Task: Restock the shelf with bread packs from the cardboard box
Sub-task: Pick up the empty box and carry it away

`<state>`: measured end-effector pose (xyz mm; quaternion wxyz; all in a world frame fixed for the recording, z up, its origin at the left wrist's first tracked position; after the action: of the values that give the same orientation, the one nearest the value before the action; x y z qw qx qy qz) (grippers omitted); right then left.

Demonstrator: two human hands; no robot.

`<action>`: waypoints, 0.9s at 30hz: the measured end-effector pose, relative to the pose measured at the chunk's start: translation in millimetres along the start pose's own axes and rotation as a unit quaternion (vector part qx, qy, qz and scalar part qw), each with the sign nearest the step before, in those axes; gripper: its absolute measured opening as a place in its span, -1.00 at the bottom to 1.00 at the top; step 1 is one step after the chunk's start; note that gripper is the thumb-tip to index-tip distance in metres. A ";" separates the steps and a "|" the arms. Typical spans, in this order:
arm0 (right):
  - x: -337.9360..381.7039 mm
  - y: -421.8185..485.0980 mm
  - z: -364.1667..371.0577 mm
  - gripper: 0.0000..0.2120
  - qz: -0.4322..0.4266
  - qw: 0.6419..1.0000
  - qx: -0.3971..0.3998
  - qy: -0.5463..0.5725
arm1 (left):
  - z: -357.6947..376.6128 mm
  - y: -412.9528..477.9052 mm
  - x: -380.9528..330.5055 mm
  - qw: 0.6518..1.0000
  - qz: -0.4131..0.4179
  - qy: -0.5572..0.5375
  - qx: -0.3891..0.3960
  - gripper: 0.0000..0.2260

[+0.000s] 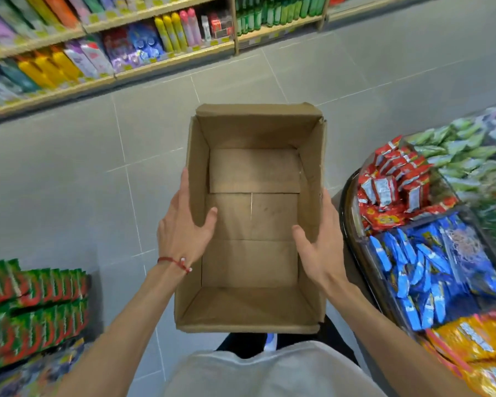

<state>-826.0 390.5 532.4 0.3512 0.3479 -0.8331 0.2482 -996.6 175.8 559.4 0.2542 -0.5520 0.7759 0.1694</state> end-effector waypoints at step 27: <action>18.1 415.5 -70.7 -0.11 0.248 0.945 -0.209 0.046 | 197.3 520.0 -226.1 0.944 0.229 0.017 0.236 -0.12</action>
<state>-1119.3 693.4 520.4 0.3814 0.0370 -0.9091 0.1635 -1386.9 630.5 521.1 0.3179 -0.2870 0.9033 0.0256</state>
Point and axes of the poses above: each hand's wrist, its own y-axis towards the middle knuckle, its own z-axis out of the palm, x = y × z, the point moved 7 cm from there along y, towards the middle knuckle, and after that the axes turned 8 degrees about -y, right-handed, at the moved point
